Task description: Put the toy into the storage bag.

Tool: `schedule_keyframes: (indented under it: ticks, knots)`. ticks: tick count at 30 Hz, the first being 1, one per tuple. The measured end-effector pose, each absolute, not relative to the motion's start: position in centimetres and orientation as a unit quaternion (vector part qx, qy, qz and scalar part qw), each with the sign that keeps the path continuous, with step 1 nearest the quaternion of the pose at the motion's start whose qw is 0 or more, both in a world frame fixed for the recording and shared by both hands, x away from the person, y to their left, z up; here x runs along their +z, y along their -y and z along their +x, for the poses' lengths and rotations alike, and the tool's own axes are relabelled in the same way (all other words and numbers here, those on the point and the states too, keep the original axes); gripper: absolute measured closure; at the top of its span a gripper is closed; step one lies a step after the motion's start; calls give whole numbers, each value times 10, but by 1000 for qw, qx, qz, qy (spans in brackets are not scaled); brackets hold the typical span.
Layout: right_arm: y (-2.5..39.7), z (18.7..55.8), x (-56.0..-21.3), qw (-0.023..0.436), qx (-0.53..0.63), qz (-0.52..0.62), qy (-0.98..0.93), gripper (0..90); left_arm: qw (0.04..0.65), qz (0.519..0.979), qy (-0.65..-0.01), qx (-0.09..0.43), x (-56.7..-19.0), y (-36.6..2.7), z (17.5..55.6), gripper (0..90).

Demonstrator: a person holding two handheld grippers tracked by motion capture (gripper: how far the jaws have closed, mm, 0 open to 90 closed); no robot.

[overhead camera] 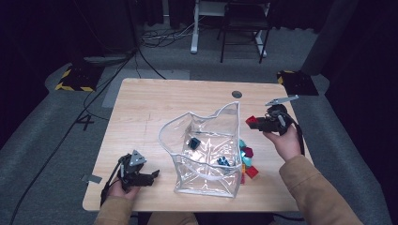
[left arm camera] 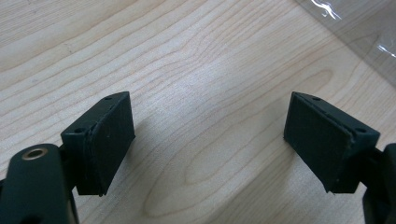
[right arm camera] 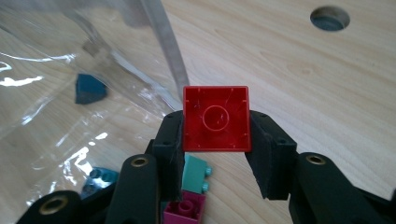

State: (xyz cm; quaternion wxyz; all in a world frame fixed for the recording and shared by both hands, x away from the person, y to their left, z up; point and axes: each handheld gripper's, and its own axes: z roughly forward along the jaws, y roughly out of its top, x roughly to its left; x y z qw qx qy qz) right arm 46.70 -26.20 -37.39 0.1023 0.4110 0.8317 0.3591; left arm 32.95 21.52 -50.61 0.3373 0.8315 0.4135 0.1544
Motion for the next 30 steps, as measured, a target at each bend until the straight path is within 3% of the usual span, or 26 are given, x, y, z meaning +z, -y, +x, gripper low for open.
schedule_keyframes:
  ticks: [17,30]
  knots:
    - [247,435,-314,119,417,355,-828,586,337,831,-414,154,-506,-215,329,166]
    - [224,419,-287,124,424,310,-842,585,337,831,-414,154,-506,-215,329,166]
